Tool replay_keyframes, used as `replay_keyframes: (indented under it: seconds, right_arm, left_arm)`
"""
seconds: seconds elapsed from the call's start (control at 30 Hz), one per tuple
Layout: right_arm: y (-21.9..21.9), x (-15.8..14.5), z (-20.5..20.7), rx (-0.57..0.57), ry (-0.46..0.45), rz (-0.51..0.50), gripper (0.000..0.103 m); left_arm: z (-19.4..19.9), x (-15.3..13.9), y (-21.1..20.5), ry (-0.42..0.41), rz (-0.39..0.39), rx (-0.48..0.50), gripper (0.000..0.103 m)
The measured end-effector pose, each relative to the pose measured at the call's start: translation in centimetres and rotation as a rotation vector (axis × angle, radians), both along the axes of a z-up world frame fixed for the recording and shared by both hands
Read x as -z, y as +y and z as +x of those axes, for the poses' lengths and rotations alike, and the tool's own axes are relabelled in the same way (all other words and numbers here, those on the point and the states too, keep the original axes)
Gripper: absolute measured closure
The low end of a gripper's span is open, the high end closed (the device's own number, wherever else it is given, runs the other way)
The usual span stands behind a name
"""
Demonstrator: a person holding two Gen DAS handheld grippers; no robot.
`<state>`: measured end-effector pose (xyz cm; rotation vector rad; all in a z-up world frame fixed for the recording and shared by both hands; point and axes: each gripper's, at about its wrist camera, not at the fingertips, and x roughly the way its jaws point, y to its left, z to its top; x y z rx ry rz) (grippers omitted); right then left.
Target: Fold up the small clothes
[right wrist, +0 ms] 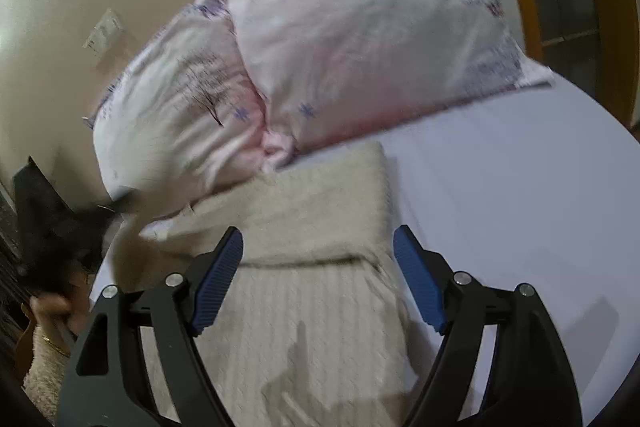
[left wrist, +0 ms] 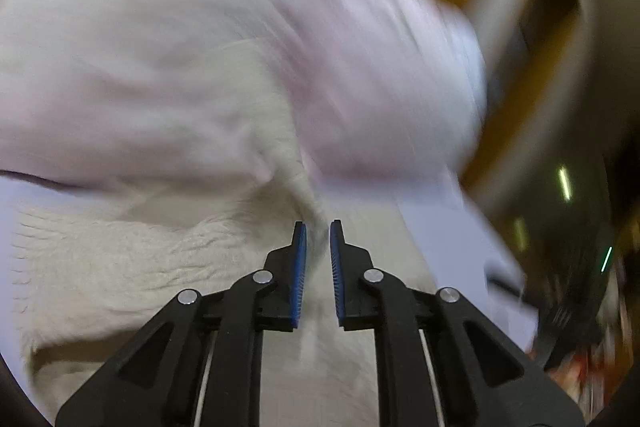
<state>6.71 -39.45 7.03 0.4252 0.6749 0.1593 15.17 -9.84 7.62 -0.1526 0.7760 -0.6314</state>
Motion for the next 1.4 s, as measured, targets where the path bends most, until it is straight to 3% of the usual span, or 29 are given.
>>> replay_keyframes:
  seconds: [0.07,0.13,0.2,0.3,0.47,0.6,0.67,0.77,0.87,0.93,0.97,1.0,1.07,1.1,1.23,1.3,1.4]
  right_arm:
    - [-0.7,0.3,-1.1,-0.01,0.021,0.001,0.025]
    - [-1.4,0.3,-2.7,-0.021,0.015,-0.017,0.02]
    - [-2.4,0.4,-4.7,-0.047,0.013,-0.008,0.017]
    - [-3.5,1.3,-7.1,-0.129,0.033,0.089,0.017]
    - [-4.5,3.6,-12.9,-0.295,0.09,0.273,0.017]
    - [-4.5,6.2,-16.6,-0.349,0.217,0.281,0.019]
    - [-4.7,8.3,-17.3,-0.334,0.284,0.343,0.022]
    - [-4.5,11.5,-16.6,-0.345,0.339,0.489,0.032]
    - [-3.2,13.8,-15.3,-0.389,0.361,0.58,0.049]
    - [-2.3,14.4,-14.8,-0.423,0.352,0.628,0.08]
    - [-1.8,14.5,-14.6,-0.444,0.338,0.649,0.088]
    - [-1.7,14.5,-14.6,-0.457,0.329,0.654,0.094]
    - [-1.3,13.2,-14.9,-0.475,0.28,0.621,0.095]
    - [-1.3,12.5,-14.9,-0.48,0.258,0.611,0.095]
    - [-1.7,6.8,-13.6,-0.5,0.072,0.565,0.095]
    - [-1.6,3.5,-11.8,-0.514,-0.021,0.524,0.095]
    - [-0.7,-1.9,-7.4,-0.515,-0.173,0.437,0.096]
  left_arm:
    - [-1.1,2.4,-2.8,0.065,0.058,0.088,0.091]
    - [-3.0,2.5,-1.7,0.032,0.07,0.098,0.091]
    - [-5.7,1.5,1.8,-0.026,0.067,0.073,0.075]
    - [-9.1,0.2,8.2,-0.062,0.026,0.01,0.05]
    - [-16.7,0.6,20.7,-0.022,-0.034,-0.173,0.039]
    - [-22.5,4.2,26.8,0.083,-0.153,-0.255,0.038]
    - [-24.0,6.4,28.3,0.143,-0.209,-0.264,0.038]
    - [-24.0,9.1,27.6,0.202,-0.214,-0.251,0.038]
    - [-22.6,11.9,25.0,0.251,-0.259,-0.189,0.038]
    - [-22.1,12.8,23.9,0.263,-0.272,-0.173,0.039]
    - [-21.5,13.2,23.0,0.276,-0.293,-0.158,0.048]
    - [-21.5,13.4,22.7,0.282,-0.307,-0.147,0.067]
    - [-21.3,13.3,22.2,0.298,-0.327,-0.136,0.087]
    - [-21.4,13.1,22.2,0.303,-0.341,-0.136,0.091]
    - [-20.8,10.1,22.6,0.252,-0.403,-0.123,0.093]
    - [-19.0,7.0,22.5,0.169,-0.396,-0.118,0.093]
    - [-13.3,2.0,22.6,0.028,-0.38,-0.202,0.094]
